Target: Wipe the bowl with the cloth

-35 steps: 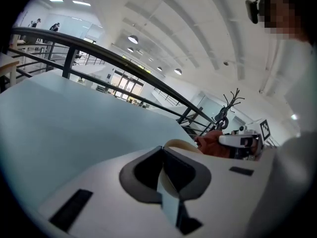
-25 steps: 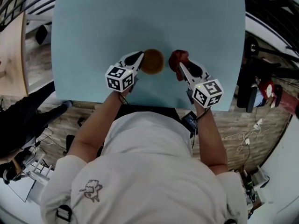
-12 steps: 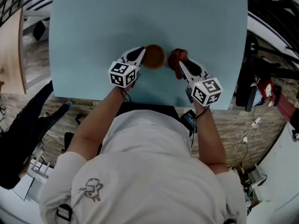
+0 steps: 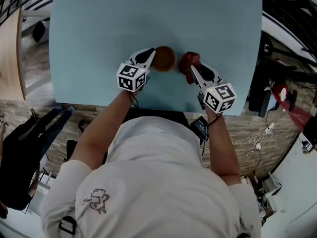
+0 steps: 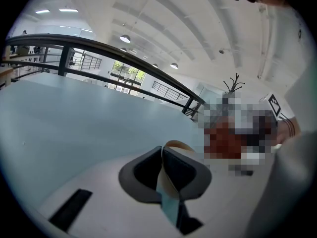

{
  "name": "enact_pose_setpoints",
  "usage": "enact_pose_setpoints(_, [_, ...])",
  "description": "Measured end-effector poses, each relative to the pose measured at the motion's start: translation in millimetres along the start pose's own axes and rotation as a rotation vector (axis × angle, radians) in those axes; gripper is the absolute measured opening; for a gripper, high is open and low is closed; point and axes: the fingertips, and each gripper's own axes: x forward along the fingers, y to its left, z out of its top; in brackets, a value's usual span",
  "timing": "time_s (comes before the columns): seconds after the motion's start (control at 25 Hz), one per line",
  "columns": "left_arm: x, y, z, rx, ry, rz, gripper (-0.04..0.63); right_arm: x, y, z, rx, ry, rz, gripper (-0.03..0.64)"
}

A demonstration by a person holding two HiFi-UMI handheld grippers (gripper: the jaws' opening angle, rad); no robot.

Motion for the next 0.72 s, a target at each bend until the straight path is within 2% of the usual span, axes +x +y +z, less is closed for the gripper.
enact_pose_setpoints(0.24, [3.3,4.2,-7.0,0.011,0.025,0.017,0.025,-2.0,-2.0,-0.6,0.0,0.005,-0.001,0.089])
enact_pose_setpoints(0.36, [4.6,6.2,-6.7,0.028,0.029,0.022,0.091,-3.2,-3.8,1.6,-0.001,0.001,-0.007,0.089])
enact_pose_setpoints(0.48, [2.2,8.9,-2.8,0.038,0.023,0.034,0.127,-4.6,-3.4,5.4,-0.008,-0.005,-0.011,0.089])
enact_pose_setpoints(0.72, [-5.0,3.9,2.0,0.093,0.029,0.06,0.13,-13.3,-2.7,9.2,-0.005,-0.027,-0.003,0.089])
